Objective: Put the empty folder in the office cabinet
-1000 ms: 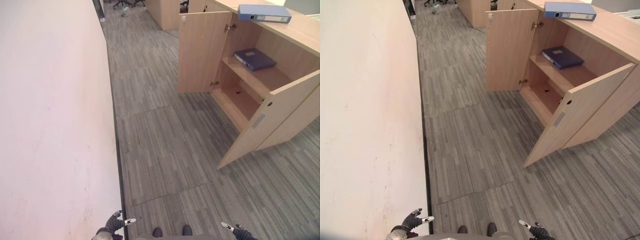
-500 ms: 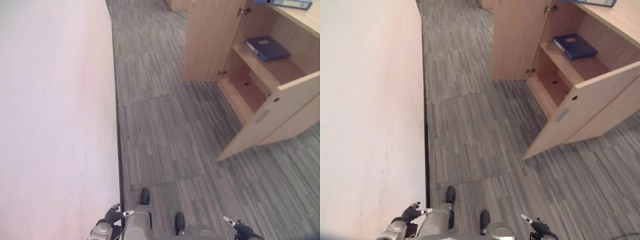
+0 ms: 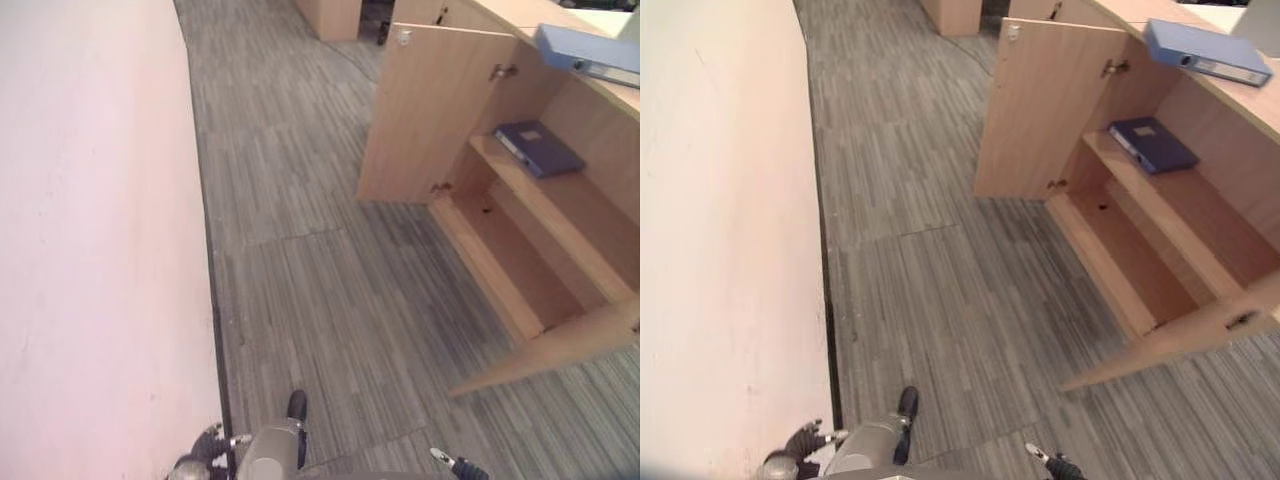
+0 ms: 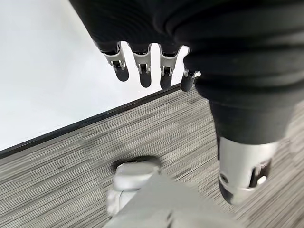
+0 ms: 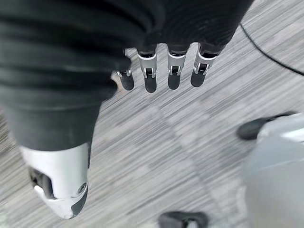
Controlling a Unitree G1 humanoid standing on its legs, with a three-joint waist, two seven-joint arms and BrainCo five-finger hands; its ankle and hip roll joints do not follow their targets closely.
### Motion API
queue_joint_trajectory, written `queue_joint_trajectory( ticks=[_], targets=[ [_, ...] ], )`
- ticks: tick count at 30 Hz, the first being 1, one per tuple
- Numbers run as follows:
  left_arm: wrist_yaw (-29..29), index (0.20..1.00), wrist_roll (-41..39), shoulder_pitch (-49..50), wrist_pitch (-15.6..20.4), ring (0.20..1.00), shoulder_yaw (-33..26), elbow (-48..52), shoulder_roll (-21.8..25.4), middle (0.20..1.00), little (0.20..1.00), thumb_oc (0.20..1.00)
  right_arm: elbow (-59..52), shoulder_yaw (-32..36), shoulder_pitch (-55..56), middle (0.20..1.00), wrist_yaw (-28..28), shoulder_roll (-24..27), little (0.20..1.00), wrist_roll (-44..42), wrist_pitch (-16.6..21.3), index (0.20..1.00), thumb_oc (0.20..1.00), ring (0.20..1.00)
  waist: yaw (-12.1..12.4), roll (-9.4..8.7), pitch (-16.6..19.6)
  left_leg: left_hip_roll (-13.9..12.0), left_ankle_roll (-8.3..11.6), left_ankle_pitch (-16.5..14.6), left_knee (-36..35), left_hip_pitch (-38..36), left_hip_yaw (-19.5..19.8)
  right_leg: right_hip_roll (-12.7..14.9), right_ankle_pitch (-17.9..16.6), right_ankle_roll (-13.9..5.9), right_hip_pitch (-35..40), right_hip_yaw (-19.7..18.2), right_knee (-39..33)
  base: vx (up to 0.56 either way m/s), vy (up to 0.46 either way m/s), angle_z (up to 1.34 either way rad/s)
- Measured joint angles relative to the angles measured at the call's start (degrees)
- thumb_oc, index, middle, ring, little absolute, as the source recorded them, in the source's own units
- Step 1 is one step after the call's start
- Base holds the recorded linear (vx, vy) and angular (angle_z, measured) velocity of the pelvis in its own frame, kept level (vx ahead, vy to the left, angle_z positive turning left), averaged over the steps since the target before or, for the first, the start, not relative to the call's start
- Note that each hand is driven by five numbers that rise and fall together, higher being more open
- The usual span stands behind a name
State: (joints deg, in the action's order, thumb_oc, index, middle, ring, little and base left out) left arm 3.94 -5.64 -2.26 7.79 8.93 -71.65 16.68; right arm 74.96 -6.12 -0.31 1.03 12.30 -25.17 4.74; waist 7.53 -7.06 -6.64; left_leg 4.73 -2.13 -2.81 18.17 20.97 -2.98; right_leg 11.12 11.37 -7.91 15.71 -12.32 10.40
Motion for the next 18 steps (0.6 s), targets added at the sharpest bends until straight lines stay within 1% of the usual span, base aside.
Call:
queue_joint_trajectory(
  ticks=[1,2,3,4,5,6,7,8,9,10,11,12,13,14,15,16,17,18],
  targets=[
    [-0.09,1.000,0.18,-0.62,-0.26,1.000,0.46,-0.50,0.03,1.000,1.000,1.000,1.10,-0.14,-0.83,1.000,-0.09,0.09,1.000,0.16,0.02,1.000,1.000,1.000,1.04,-0.31,-0.03,0.36,-0.63,-2.73,2.22,0.21,-0.62,0.05,-1.50,-0.52,-1.44,-0.47,2.31,0.33,0.266,-0.18],
    [-0.19,1.000,0.47,1.11,-0.50,1.000,0.70,1.16,-0.14,1.000,1.000,1.000,1.16,-0.02,-0.55,1.000,-0.11,0.17,1.000,1.19,0.19,1.000,1.000,1.000,1.52,0.15,0.87,0.05,-1.24,-3.53,2.19,0.47,-0.88,-0.45,-1.95,-3.11,-5.51,-0.97,10.70,0.25,0.262,-0.15],
    [-0.36,1.000,0.46,1.16,-0.21,1.000,0.76,2.38,-0.20,1.000,1.000,1.000,0.65,-0.07,-0.37,1.000,-0.12,0.19,1.000,1.60,0.27,1.000,1.000,1.000,1.86,-0.43,0.86,0.98,-2.25,-4.49,2.06,-0.29,-0.89,-1.08,-3.89,-5.02,-10.06,-1.66,18.29,0.30,0.364,-0.08],
    [-0.54,1.000,0.38,0.11,-0.94,1.000,2.85,1.83,-0.30,1.000,1.000,1.000,1.03,-0.05,-1.31,1.000,0.17,0.61,1.000,1.53,-0.31,1.000,1.000,1.000,1.81,0.94,-0.21,1.12,-3.64,-4.95,2.02,-1.75,-0.93,-3.85,-12.89,-5.48,-16.32,-2.20,29.92,0.31,0.331,0.10],
    [-0.72,1.000,0.39,0.02,-0.96,1.000,3.77,3.40,-0.39,1.000,1.000,1.000,-0.74,0.06,-1.85,1.000,0.16,1.76,1.000,1.53,-0.09,1.000,1.000,1.000,0.44,2.64,-1.89,1.00,-4.59,-5.34,1.10,-3.32,0.04,-6.16,-28.31,-7.51,-23.26,-2.53,40.51,0.31,0.253,0.23],
    [-0.63,1.000,0.38,-0.25,-0.75,1.000,4.60,4.76,-0.07,1.000,1.000,1.000,-0.92,1.92,-2.66,1.000,0.25,2.04,1.000,1.46,0.85,1.000,1.000,1.000,-0.93,3.54,-3.82,1.06,-5.65,-5.69,0.63,-5.56,0.62,-7.11,-28.00,-4.76,-27.63,-2.40,48.27,0.33,0.238,0.35],
    [-0.54,1.000,0.35,-0.66,-0.72,1.000,4.33,5.03,-0.16,1.000,1.000,1.000,-0.99,2.58,-3.08,1.000,0.39,2.54,1.000,1.41,1.00,1.000,1.000,1.000,-1.68,4.76,-5.13,1.07,-6.84,-6.87,0.80,-7.67,0.79,-7.35,-25.10,-4.59,-31.23,-0.13,50.96,0.51,0.261,0.17],
    [0.07,1.000,0.36,-1.15,-0.48,1.000,4.23,5.49,0.14,1.000,1.000,1.000,-1.29,2.48,-2.94,1.000,0.42,2.81,1.000,1.40,1.16,1.000,1.000,1.000,-2.38,7.23,-6.36,0.68,-7.74,-8.18,-0.83,-12.06,2.08,-7.88,-17.26,-1.37,-36.84,4.34,52.62,0.49,0.210,0.04],
    [0.26,1.000,0.37,-1.67,-0.44,1.000,3.98,5.74,0.36,1.000,1.000,1.000,-1.34,2.30,-2.46,1.000,0.29,2.73,1.000,1.44,1.14,1.000,1.000,1.000,-3.54,7.86,-6.66,0.54,-7.57,-8.08,-3.33,-15.04,2.71,-9.30,-13.85,-1.85,-39.16,6.17,51.45,0.41,0.126,0.12],
    [0.34,1.000,0.39,-1.74,-0.38,1.000,3.94,5.51,0.73,1.000,1.000,1.000,-1.38,2.22,-1.77,1.000,0.21,2.59,1.000,1.48,1.13,1.000,1.000,1.000,-4.76,8.60,-6.96,0.21,-6.46,-7.23,-6.24,-18.56,3.47,-9.64,-10.95,-1.51,-40.32,8.02,47.33,0.52,0.036,0.45],
    [0.54,1.000,0.40,-1.91,-0.34,1.000,3.76,5.43,1.80,1.000,1.000,1.000,-1.06,1.48,0.30,1.000,0.21,2.22,1.000,1.51,0.96,1.000,1.000,1.000,-5.89,8.09,-6.90,0.64,-4.55,-6.56,-10.95,-24.58,3.92,-10.21,-8.57,-0.90,-42.59,10.75,37.25,0.40,0.008,0.63],
    [0.64,1.000,0.40,-2.16,-0.19,1.000,3.88,5.67,1.99,1.000,1.000,1.000,-1.09,1.38,1.87,1.000,0.24,2.23,1.000,1.52,0.83,1.000,1.000,1.000,-6.73,7.65,-6.25,0.78,-4.11,-6.86,-13.07,-27.00,4.66,-9.47,-8.10,0.17,-43.85,13.09,34.79,0.65,0.004,0.71],
    [0.74,1.000,0.44,-2.10,-0.08,1.000,4.04,5.64,2.06,1.000,1.000,1.000,-0.89,1.55,2.30,1.000,0.34,2.22,1.000,1.57,0.88,1.000,1.000,1.000,-7.36,7.62,-5.74,0.64,-3.15,-7.00,-15.93,-29.24,4.69,-7.70,-7.29,1.95,-43.34,18.80,27.80,0.43,-0.016,0.32],
    [0.69,1.000,0.51,-2.22,-0.27,1.000,4.56,5.20,2.19,1.000,1.000,1.000,-0.04,1.81,2.85,1.000,0.35,2.15,1.000,1.62,0.83,1.000,1.000,1.000,-7.31,7.26,-5.59,0.62,-3.04,-6.98,-17.40,-31.71,3.96,-7.55,-7.15,4.16,-41.84,22.96,17.70,0.58,-0.035,-0.16],
    [0.68,1.000,0.67,-1.26,-0.23,1.000,4.42,4.58,2.25,1.000,1.000,1.000,-0.05,1.77,2.86,1.000,0.52,2.04,1.000,1.85,0.75,1.000,1.000,1.000,-7.43,6.77,-5.35,0.78,-1.63,-7.87,-18.73,-33.65,2.62,-8.14,-7.33,3.99,-42.27,23.66,13.36,0.33,-0.027,-0.46],
    [0.67,1.000,1.06,-0.51,-0.41,1.000,4.45,3.19,1.96,1.000,1.000,1.000,0.04,1.95,2.83,1.000,0.62,2.13,1.000,2.20,1.02,1.000,1.000,1.000,-8.08,7.32,-4.75,0.00,0.00,-9.06,-20.43,-35.67,1.18,-9.43,-7.45,4.07,-41.86,24.78,9.15,0.31,-0.040,-0.46],
    [0.47,1.000,1.98,0.11,-0.52,1.000,4.51,2.36,1.88,1.000,1.000,1.000,-0.02,2.01,2.71,1.000,0.72,2.06,1.000,2.30,0.86,1.000,1.000,1.000,-8.67,7.14,-4.52,0.25,0.20,-9.17,-21.67,-37.72,0.65,-10.42,-8.01,4.51,-41.46,25.50,6.73,0.30,-0.060,-0.38],
    [0.32,1.000,2.72,0.52,-0.60,1.000,4.53,1.86,1.80,1.000,1.000,1.000,0.19,1.98,3.31,1.000,0.70,1.87,1.000,2.43,0.62,1.000,1.000,1.000,-8.84,6.04,-4.23,1.36,0.66,-9.44,-21.37,-39.80,-0.02,-10.71,-10.35,7.96,-41.46,25.92,5.36,0.29,-0.060,-0.35]
  ],
)
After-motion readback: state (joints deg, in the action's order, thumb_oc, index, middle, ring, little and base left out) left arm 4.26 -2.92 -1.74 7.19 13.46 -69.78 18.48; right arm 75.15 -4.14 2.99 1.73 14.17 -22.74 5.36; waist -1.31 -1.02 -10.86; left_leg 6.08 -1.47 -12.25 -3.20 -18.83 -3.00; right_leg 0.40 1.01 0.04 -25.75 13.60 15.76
